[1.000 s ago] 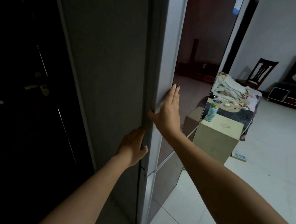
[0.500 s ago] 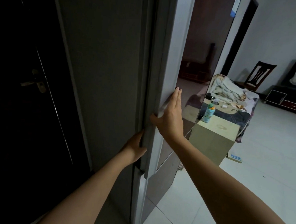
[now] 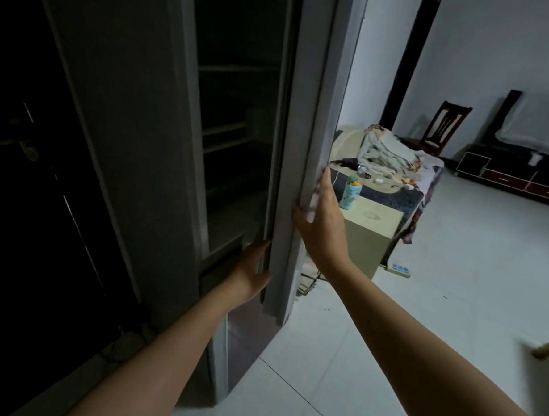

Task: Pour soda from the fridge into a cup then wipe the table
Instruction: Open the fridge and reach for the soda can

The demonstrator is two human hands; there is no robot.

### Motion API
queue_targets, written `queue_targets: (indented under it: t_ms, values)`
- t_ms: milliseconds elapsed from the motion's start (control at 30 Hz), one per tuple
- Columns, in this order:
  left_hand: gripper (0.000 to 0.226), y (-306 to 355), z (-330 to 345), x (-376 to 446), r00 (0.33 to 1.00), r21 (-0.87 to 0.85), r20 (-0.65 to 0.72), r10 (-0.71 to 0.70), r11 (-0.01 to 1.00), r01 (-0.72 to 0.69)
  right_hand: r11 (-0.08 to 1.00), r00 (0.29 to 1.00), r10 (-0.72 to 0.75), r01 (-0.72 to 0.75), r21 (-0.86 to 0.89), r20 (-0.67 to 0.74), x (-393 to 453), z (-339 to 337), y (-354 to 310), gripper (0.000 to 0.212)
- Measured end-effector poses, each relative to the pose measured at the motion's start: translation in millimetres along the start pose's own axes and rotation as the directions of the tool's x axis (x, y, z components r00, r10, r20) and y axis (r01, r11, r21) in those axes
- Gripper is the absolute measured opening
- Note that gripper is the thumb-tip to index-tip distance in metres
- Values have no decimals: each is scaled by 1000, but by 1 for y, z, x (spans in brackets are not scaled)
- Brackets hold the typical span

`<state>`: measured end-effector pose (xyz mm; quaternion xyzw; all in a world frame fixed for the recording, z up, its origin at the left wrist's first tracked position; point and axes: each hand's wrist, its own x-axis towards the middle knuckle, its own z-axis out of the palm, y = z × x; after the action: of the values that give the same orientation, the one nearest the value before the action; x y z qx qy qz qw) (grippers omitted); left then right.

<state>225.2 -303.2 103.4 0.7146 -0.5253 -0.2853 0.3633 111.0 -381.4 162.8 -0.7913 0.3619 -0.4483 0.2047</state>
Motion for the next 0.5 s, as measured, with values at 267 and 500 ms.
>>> queue_targets:
  t_ms: [267, 500]
  values:
    - [57, 49, 71, -11, 993, 2, 72, 97, 995, -97, 999, 993, 13, -18, -43, -114, -22, -73, 45, 66]
    - [66, 75, 125, -3, 979, -73, 106, 173, 983, -166, 991, 982, 129, -134, -26, -137, -39, -125, 90, 52]
